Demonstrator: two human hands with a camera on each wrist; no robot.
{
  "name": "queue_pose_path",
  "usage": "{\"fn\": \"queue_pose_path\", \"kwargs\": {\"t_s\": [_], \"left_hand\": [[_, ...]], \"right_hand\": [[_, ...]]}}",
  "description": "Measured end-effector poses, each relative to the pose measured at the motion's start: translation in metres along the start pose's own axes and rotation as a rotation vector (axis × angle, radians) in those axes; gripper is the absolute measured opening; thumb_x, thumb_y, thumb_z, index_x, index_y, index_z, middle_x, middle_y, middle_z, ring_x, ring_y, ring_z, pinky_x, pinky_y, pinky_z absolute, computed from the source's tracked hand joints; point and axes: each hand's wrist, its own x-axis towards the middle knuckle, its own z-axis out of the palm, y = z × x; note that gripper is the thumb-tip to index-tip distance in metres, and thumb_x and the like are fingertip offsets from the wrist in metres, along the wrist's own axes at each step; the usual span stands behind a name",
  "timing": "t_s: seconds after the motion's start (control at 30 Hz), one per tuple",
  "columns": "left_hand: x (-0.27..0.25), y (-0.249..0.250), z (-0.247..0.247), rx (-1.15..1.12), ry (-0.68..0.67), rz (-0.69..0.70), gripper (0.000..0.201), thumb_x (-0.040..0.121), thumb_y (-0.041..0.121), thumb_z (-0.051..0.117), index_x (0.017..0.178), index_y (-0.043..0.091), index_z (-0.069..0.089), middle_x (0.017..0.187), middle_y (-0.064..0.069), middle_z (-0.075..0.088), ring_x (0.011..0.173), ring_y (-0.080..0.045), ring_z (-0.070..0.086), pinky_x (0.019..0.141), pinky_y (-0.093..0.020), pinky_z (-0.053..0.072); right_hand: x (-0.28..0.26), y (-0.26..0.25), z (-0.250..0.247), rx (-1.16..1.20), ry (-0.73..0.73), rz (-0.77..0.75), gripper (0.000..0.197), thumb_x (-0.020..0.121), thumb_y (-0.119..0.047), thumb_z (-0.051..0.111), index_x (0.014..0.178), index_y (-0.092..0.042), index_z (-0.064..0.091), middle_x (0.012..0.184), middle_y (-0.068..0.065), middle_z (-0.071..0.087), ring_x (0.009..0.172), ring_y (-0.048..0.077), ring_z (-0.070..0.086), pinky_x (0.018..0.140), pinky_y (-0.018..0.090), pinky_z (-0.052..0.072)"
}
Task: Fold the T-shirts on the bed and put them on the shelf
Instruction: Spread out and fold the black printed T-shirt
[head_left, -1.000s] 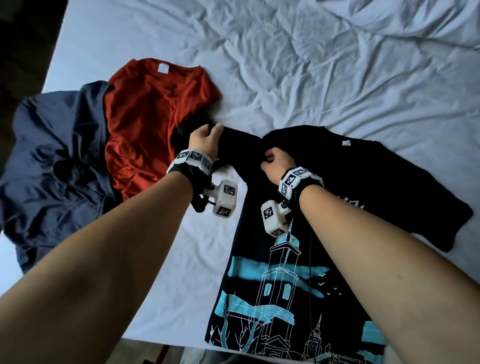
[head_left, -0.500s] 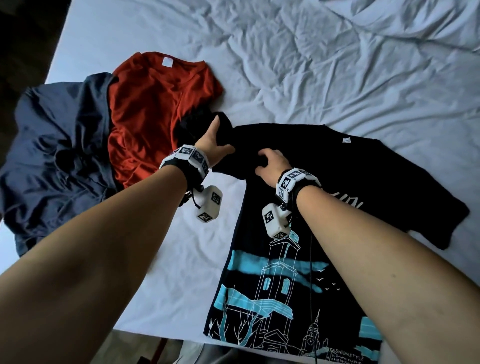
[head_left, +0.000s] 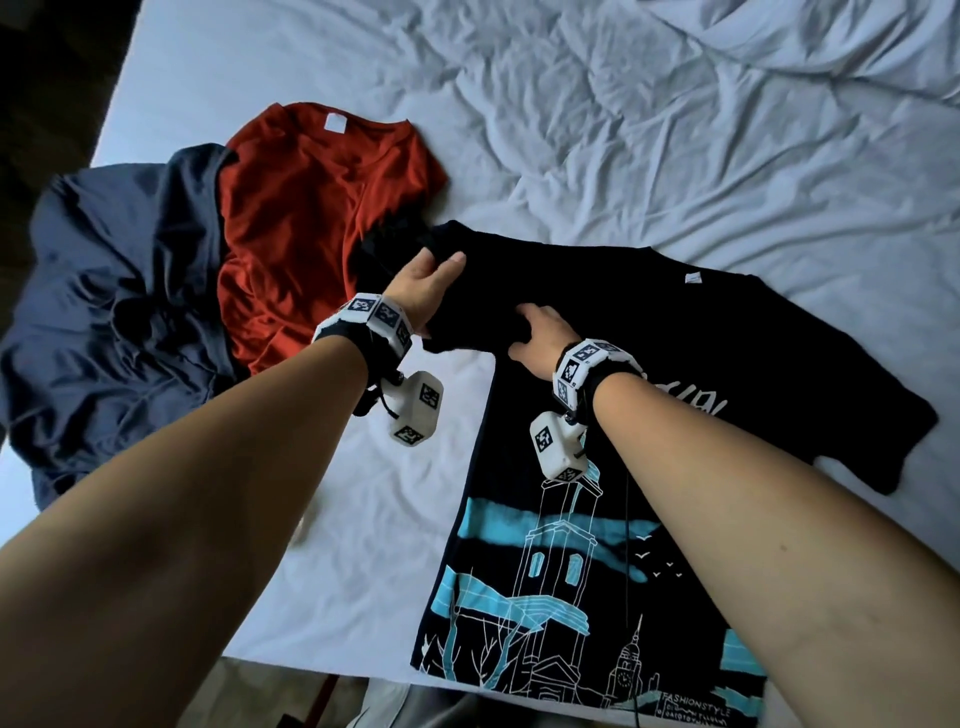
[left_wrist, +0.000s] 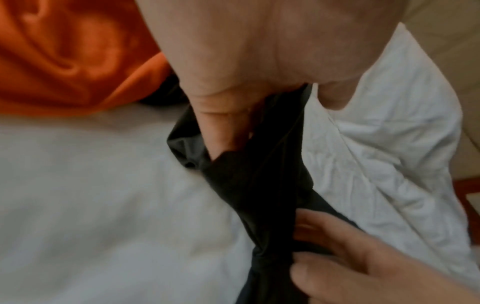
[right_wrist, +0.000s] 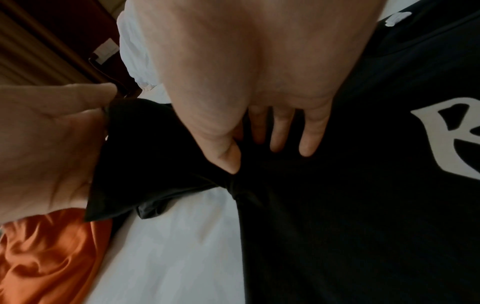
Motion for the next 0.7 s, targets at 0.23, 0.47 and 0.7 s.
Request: {"fn": "queue_pose_path", "kwargs": {"t_s": [0.23,0.47,0.7], "left_hand": [[0.001,-0.007,-0.024,0.447,-0.129,-0.123,0.083,0.087,0.047,0.062,0.151,0.034,0.010,0.134,-0.006,0.052,0.104,-0.031,0.064,0.068,-0.052,0.059],[0.004,-0.024,-0.035,0.302,0.081,-0.129,0.077,0.086,0.012,0.063,0.148,0.035,0.023,0.118,-0.004,0.051,0.092,-0.028,0.067,0.064,-0.050,0.060],[0.029,-0.079,-0.037,0.225,0.245,-0.327,0.063,0.052,0.052,0.073,0.099,0.014,0.055,0.095,-0.011,0.069,0.076,-0.028,0.069,0.070,-0.044,0.059]], "right_hand": [[0.002,0.000,0.002,-0.074,-0.063,-0.004,0.074,0.082,-0.025,0.065,0.147,-0.028,0.030,0.150,0.008,0.031,0.126,0.037,0.047,0.105,0.037,0.041],[-0.001,-0.001,0.007,-0.094,0.041,-0.057,0.056,0.085,-0.021,0.063,0.137,-0.023,0.045,0.143,0.005,0.038,0.118,0.030,0.052,0.098,0.032,0.044],[-0.004,0.002,0.012,-0.064,0.070,-0.060,0.050,0.084,-0.021,0.062,0.133,-0.022,0.050,0.140,0.002,0.040,0.118,0.027,0.051,0.096,0.029,0.042]]}}
